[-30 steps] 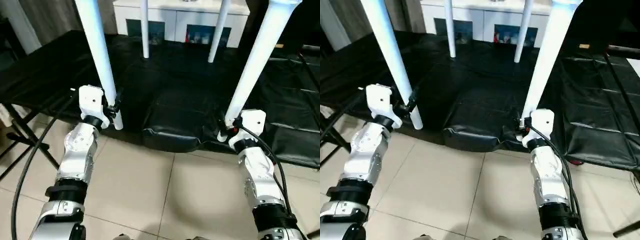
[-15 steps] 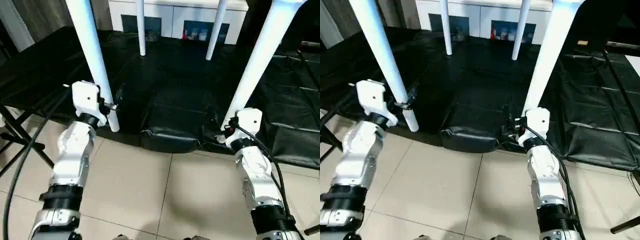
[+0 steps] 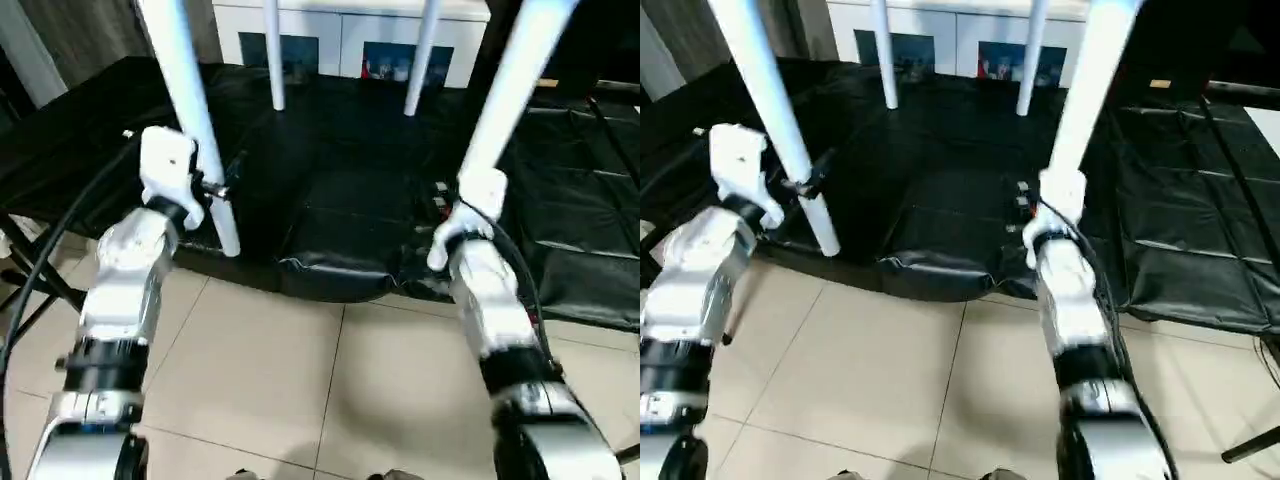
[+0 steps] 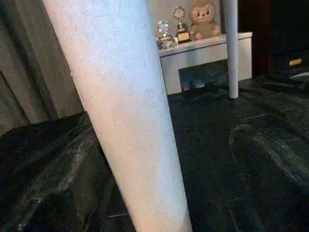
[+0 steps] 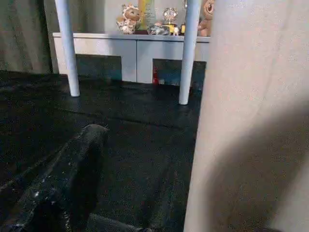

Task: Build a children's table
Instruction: Flip table

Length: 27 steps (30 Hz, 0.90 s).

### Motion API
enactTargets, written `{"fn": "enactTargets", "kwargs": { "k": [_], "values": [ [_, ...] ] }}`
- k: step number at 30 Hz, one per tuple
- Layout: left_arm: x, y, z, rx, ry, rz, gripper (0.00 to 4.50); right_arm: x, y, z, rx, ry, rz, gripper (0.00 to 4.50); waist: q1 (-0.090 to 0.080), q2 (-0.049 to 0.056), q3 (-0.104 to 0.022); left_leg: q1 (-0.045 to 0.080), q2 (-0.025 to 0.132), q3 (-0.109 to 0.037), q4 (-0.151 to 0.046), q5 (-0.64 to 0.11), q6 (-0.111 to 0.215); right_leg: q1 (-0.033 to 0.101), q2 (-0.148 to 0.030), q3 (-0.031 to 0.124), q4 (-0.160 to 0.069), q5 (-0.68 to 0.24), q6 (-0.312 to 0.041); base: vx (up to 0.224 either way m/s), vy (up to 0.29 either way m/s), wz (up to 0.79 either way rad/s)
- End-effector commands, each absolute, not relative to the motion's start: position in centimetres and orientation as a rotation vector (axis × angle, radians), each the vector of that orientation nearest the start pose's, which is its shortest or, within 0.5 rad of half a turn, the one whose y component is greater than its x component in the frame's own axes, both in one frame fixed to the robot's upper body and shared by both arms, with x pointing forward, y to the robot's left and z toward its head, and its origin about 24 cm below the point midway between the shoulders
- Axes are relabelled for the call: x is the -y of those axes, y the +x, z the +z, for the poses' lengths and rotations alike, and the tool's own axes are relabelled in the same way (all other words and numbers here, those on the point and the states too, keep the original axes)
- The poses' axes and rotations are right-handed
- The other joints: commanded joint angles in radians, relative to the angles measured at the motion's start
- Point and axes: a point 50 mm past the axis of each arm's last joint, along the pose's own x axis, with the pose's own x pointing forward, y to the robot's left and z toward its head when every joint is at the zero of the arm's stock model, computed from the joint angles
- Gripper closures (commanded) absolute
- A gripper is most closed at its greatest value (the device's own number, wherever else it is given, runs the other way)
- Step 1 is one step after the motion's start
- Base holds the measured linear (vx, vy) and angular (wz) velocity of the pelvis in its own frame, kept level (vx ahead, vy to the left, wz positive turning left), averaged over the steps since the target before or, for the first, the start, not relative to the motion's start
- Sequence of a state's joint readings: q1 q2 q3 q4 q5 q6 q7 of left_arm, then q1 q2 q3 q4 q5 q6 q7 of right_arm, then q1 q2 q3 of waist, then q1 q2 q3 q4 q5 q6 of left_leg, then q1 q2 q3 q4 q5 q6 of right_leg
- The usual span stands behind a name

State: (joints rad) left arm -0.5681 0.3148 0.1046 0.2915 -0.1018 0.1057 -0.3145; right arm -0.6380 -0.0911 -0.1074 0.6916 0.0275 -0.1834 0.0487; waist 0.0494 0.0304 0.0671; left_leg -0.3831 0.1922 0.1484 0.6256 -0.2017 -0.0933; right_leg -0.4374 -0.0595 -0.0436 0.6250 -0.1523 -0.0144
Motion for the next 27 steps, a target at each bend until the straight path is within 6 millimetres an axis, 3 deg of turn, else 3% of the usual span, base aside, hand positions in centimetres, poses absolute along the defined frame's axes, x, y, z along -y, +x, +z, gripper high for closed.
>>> {"fn": "enactTargets", "kwargs": {
  "k": [1, 8, 13, 15, 17, 18, 19, 20, 21, 22, 23, 24, 25, 26, 27],
  "values": [
    [-18.0, 35.4, 15.4, 0.176, 0.196, -0.283, 0.19, 12.9, 36.9, 9.4, 0.110, -0.045, 0.135, 0.42, 0.005, 0.014, -0.084, 0.005, 0.009, 0.005, -0.076, -0.199, 0.004, 0.070, -0.055, 0.030, -0.069, -0.199, -0.196, 0.000, 0.000, 0.00],
    [-18.8, 35.5, 15.9, 0.187, 0.193, -0.166, 0.19, 12.7, 36.9, 9.8, 0.149, -0.033, 0.158, 0.42, 0.003, 0.009, -0.084, 0.006, 0.009, 0.006, -0.076, -0.203, 0.016, 0.071, -0.055, 0.030, -0.070, -0.214, -0.200, 0.000, 0.000, 0.00],
    [-19.4, 35.1, 16.1, 0.215, 0.131, -0.098, 0.19, 12.8, 36.4, 10.1, 0.162, 0.005, 0.197, 0.42, 0.003, 0.010, -0.085, 0.005, 0.011, 0.006, -0.074, -0.187, 0.026, 0.071, -0.054, 0.030, -0.068, -0.179, -0.210, 0.000, 0.000, 0.00],
    [-19.5, 35.1, 16.1, 0.220, 0.125, -0.088, 0.19, 12.7, 36.4, 10.1, 0.158, 0.011, 0.203, 0.42, 0.003, 0.006, -0.086, 0.002, 0.011, 0.006, -0.075, -0.171, 0.033, 0.073, -0.054, 0.029, -0.066, -0.158, -0.214, 0.000, 0.000, 0.00],
    [-19.7, 35.0, 16.1, 0.226, 0.116, -0.071, 0.19, 12.5, 36.3, 10.0, 0.153, 0.041, 0.218, 0.42, 0.002, 0.011, -0.084, 0.013, 0.013, 0.006, -0.079, -0.231, 0.029, 0.075, -0.054, 0.028, -0.069, -0.222, -0.212, 0.000, 0.000, 0.00],
    [-19.8, 35.0, 16.1, 0.225, 0.109, -0.065, 0.19, 12.5, 36.2, 10.0, 0.153, 0.035, 0.221, 0.42, -0.006, 0.017, -0.084, 0.059, 0.020, 0.030, -0.069, -0.320, -0.014, 0.044, -0.028, 0.042, -0.095, -0.331, -0.188, 0.000, 0.000, 0.00],
    [-19.8, 35.0, 16.1, 0.225, 0.106, -0.061, 0.19, 12.4, 36.2, 10.0, 0.154, 0.029, 0.223, 0.42, -0.010, 0.005, -0.066, 0.075, 0.008, 0.036, -0.077, -0.423, -0.044, 0.050, -0.002, 0.034, -0.096, -0.435, -0.182, 0.020, 0.011, -0.31],
    [-19.9, 35.0, 16.0, 0.222, 0.107, -0.060, 0.19, 12.4, 36.1, 10.0, 0.156, 0.022, 0.225, 0.42, -0.014, 0.007, -0.061, 0.141, 0.009, 0.053, -0.070, -0.514, -0.062, 0.014, 0.029, 0.031, -0.110, -0.505, -0.165, 0.017, 0.010, -0.31],
    [-19.9, 35.0, 16.0, 0.221, 0.110, -0.060, 0.19, 12.4, 36.1, 10.0, 0.156, 0.022, 0.226, 0.42, -0.019, 0.002, -0.053, 0.160, 0.010, 0.054, -0.071, -0.557, -0.051, 0.006, 0.038, 0.021, -0.119, -0.544, -0.160, 0.016, -0.008, -0.55],
    [-19.9, 35.0, 16.0, 0.221, 0.112, -0.060, 0.19, 12.4, 36.1, 10.0, 0.156, 0.023, 0.226, 0.42, -0.023, 0.003, -0.042, 0.216, 0.017, 0.054, -0.069, -0.654, -0.032, -0.022, 0.054, -0.003, -0.131, -0.613, -0.138, 0.033, -0.002, -0.74],
    [-19.9, 35.0, 15.9, 0.219, 0.117, -0.059, 0.19, 12.3, 36.1, 10.0, 0.155, 0.024, 0.230, 0.42, -0.025, 0.008, -0.036, 0.237, 0.029, 0.049, -0.077, -0.692, -0.018, -0.031, 0.049, -0.019, -0.130, -0.620, -0.130, 0.033, -0.002, -0.74],
    [-19.9, 35.0, 15.9, 0.219, 0.118, -0.059, 0.19, 12.3, 36.1, 10.0, 0.155, 0.023, 0.232, 0.42, -0.027, 0.014, -0.038, 0.244, 0.065, 0.032, -0.109, -0.733, 0.012, -0.016, 0.022, -0.037, -0.104, -0.576, -0.126, 0.067, 0.013, -0.79],
    [-19.9, 35.0, 15.9, 0.218, 0.121, -0.060, 0.19, 12.2, 36.0, 9.9, 0.150, 0.023, 0.239, 0.42, -0.018, 0.027, -0.032, 0.241, 0.104, 0.034, -0.144, -0.791, 0.028, -0.001, -0.007, -0.057, -0.064, -0.520, -0.128, 0.072, -0.015, -0.78],
    [-19.9, 35.0, 15.9, 0.218, 0.121, -0.060, 0.19, 12.2, 36.0, 9.9, 0.150, 0.023, 0.239, 0.42, -0.007, 0.027, -0.035, 0.210, 0.128, 0.032, -0.184, -0.815, 0.050, 0.051, -0.042, -0.060, -0.009, -0.435, -0.119, 0.072, -0.015, -0.78],
    [-19.9, 35.0, 15.9, 0.218, 0.123, -0.060, 0.19, 12.1, 36.1, 9.9, 0.148, 0.021, 0.244, 0.42, 0.001, 0.000, -0.041, 0.146, 0.097, 0.017, -0.177, -0.780, 0.073, 0.109, -0.073, -0.049, 0.001, -0.399, -0.091, 0.032, -0.059, -0.61]
  ]
}}
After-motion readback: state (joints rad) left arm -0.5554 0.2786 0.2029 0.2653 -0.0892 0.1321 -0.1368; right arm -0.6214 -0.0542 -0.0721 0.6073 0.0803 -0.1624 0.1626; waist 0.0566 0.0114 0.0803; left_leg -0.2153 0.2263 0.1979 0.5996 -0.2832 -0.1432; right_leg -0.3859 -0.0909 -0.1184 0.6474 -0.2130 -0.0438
